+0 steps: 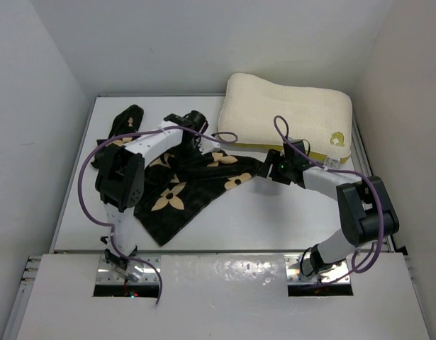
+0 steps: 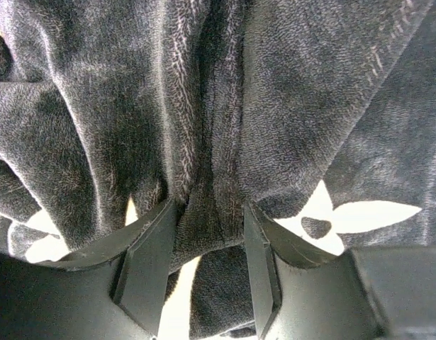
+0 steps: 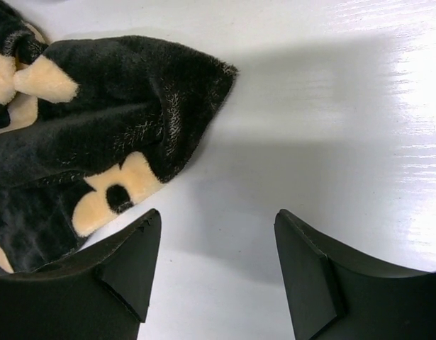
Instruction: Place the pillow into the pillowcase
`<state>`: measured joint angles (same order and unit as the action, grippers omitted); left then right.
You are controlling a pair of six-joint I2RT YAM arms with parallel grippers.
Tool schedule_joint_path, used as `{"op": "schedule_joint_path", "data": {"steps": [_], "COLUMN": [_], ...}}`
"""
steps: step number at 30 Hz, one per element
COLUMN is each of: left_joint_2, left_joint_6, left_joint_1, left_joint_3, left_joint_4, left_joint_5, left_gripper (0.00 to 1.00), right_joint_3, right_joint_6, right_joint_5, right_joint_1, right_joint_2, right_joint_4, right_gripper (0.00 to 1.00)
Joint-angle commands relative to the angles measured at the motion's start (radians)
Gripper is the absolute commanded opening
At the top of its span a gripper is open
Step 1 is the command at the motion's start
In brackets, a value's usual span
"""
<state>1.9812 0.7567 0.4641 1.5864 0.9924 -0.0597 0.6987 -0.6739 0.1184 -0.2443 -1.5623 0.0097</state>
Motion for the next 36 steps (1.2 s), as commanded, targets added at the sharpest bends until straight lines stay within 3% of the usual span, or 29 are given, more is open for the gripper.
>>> {"op": "schedule_joint_path", "data": {"steps": [1, 6, 10, 14, 18, 20, 21, 22, 25, 26, 29, 36], "left_joint_2": [0.005, 0.005, 0.007, -0.007, -0.031, -0.054, -0.071, -0.076, -0.081, -0.076, -0.067, -0.047], "left_joint_6": [0.021, 0.012, -0.008, -0.074, -0.163, -0.168, -0.168, -0.168, -0.165, -0.168, -0.187, -0.2], "left_joint_1": [0.015, 0.015, 0.008, -0.065, -0.201, -0.252, -0.26, -0.268, -0.268, -0.269, -0.285, -0.314], "left_joint_3": [0.0, -0.016, -0.006, 0.13, 0.288, 0.317, 0.314, 0.302, 0.268, 0.265, 0.248, 0.242], "left_joint_4": [-0.001, -0.055, -0.08, -0.043, 0.037, 0.049, 0.049, 0.049, 0.058, 0.067, 0.071, 0.069], "left_joint_5": [-0.048, -0.106, -0.134, -0.04, 0.219, 0.265, 0.28, 0.284, 0.313, 0.328, 0.35, 0.339], "left_gripper": [0.42, 0.38, 0.01, 0.0, 0.0, 0.0, 0.0, 0.0, 0.0, 0.0, 0.0, 0.0], "right_joint_3": [-0.011, -0.015, 0.002, 0.087, 0.182, 0.296, 0.338, 0.437, 0.565, 0.588, 0.691, 0.642], "right_joint_6": [-0.01, -0.012, 0.003, 0.065, 0.126, 0.198, 0.309, 0.383, 0.664, 0.786, 0.902, 1.189], "right_joint_5": [0.013, 0.015, 0.009, -0.033, -0.017, -0.104, -0.165, -0.33, -0.546, -0.537, -0.453, -0.381], "right_joint_1": [0.004, 0.004, -0.012, -0.05, -0.033, -0.029, -0.038, -0.068, -0.098, -0.095, -0.082, -0.153], "right_joint_2": [0.03, 0.027, 0.015, -0.016, -0.025, -0.033, -0.044, -0.057, -0.157, -0.188, -0.356, -0.487], "right_joint_4": [0.038, 0.042, 0.035, -0.051, -0.065, -0.126, -0.155, -0.181, -0.172, -0.15, -0.165, -0.035], "right_gripper": [0.65, 0.65, 0.6, 0.62, 0.67, 0.75, 0.83, 0.96, 0.99, 0.99, 0.99, 0.99]}}
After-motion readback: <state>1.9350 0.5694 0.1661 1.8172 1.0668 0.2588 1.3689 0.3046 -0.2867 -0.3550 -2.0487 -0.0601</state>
